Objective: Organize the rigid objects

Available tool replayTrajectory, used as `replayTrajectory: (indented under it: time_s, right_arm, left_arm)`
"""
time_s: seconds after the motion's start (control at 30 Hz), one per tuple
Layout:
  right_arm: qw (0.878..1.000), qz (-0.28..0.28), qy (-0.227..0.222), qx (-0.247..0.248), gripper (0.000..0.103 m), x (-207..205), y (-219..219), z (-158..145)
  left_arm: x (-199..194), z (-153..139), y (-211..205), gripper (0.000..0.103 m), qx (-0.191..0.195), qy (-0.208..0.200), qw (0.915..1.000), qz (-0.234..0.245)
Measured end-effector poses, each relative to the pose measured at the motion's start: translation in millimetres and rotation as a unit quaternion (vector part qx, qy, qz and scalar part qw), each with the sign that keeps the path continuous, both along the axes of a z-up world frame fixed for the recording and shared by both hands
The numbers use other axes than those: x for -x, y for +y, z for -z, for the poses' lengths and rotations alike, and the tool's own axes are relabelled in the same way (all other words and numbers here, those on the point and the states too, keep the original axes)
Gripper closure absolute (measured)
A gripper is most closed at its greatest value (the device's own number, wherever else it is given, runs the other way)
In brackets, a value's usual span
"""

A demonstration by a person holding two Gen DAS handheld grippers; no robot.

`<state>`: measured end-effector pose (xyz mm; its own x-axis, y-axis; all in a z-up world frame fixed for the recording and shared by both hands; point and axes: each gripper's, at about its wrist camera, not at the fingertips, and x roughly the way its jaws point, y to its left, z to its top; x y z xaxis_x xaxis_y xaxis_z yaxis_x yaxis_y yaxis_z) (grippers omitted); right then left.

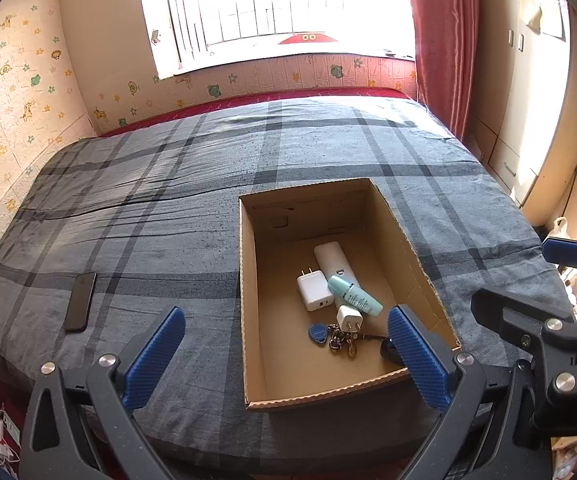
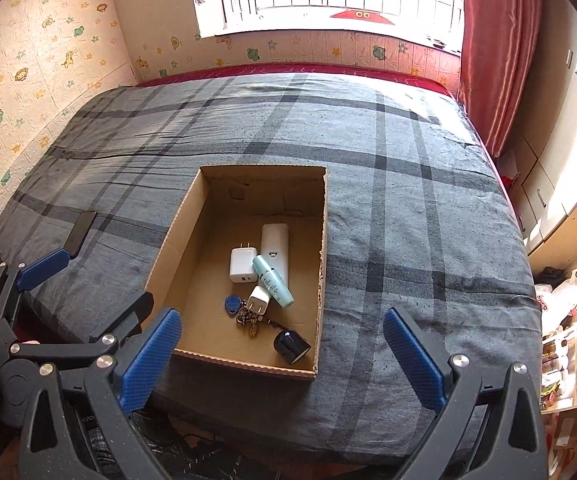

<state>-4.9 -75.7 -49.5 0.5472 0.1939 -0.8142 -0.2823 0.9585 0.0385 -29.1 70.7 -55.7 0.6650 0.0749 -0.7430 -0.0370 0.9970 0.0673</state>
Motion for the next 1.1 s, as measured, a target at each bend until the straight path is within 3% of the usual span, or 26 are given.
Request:
replayTrajectory:
  time_s: [1.1]
  right_arm:
    - [1.0,0.008,-0.019,0.02,0.0,18,-2,-13]
  left_arm:
    - [15,-12,-12,0.0,-0.019,-0.019,0.9996,0.008]
